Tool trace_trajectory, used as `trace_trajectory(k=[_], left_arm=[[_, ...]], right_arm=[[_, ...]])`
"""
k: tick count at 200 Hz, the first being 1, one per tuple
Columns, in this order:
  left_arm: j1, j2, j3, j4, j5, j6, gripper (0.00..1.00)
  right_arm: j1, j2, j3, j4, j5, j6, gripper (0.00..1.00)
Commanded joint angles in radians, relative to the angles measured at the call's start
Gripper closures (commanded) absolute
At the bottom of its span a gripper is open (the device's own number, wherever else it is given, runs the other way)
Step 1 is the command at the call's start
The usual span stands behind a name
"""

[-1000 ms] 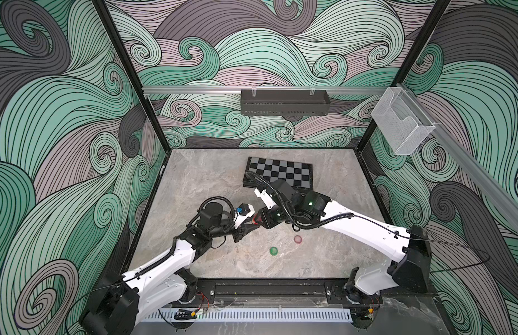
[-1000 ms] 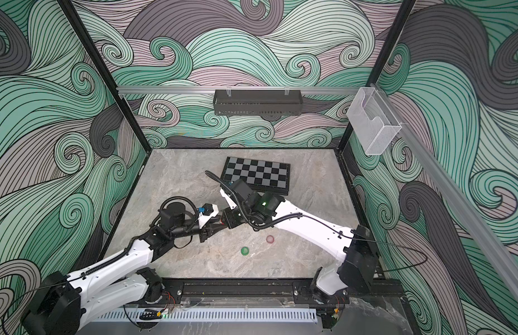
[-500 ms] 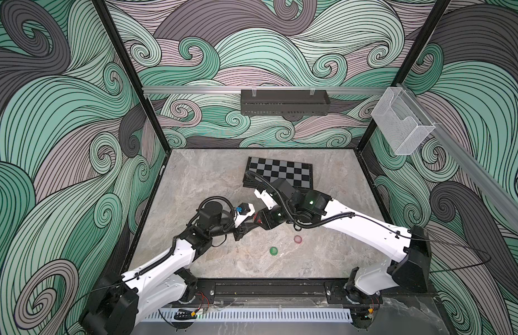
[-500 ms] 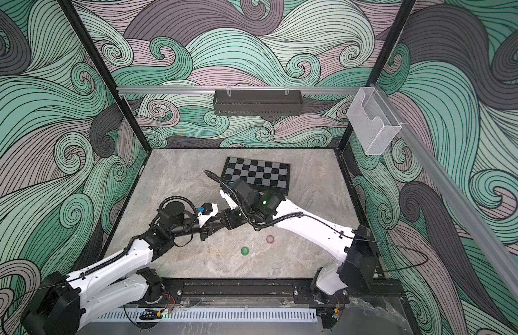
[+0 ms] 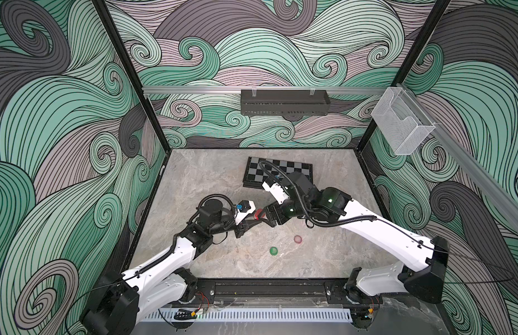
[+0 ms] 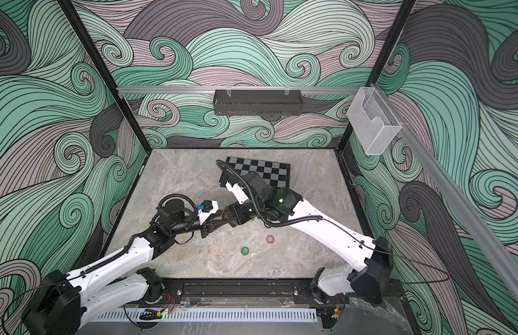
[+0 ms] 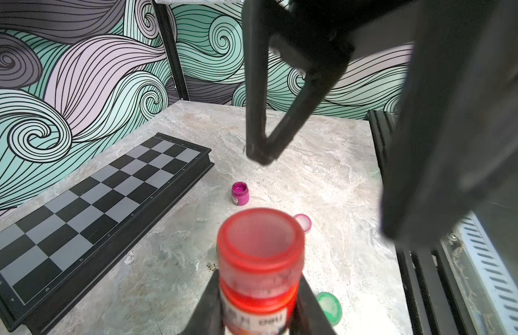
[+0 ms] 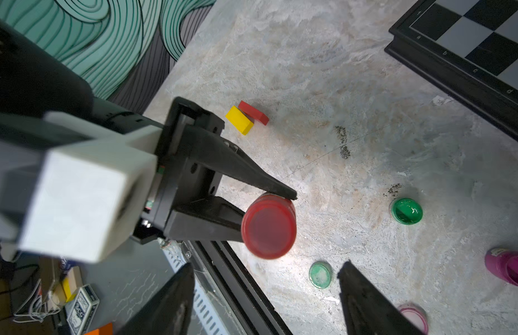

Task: Close the paint jar lid
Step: Close the lid on the paint jar.

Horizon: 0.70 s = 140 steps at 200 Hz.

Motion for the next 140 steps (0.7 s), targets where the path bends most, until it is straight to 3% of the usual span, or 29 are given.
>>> trace_trajectory(k=[1,11,58,104,140], left_arm=[[-0.006,0.012,0.07,-0.024,0.042,0.027,0.73],[-0.006,0.012,0.087,-0.049,0.058,0.036,0.73],[-0.006,0.015,0.185,-0.206,0.099,0.087,0.72],[0.002,0.034,0.237,-0.298,0.157,0.168,0.72],[0.024,0.084,0.29,-0.411,0.256,0.268,0.72]], right_arm=[[-0.038,-0.026,0.026,0.019,0.009,-0.092,0.09],[-0.06,-0.039,0.023,0.021,0.016,-0.113,0.01],[-0.169,-0.095,-0.02,0.098,-0.09,-0.186,0.01],[-0.171,-0.191,-0.125,0.253,-0.216,-0.404,0.01],[-0.171,-0.192,-0.148,0.193,-0.379,-0.631,0.06]])
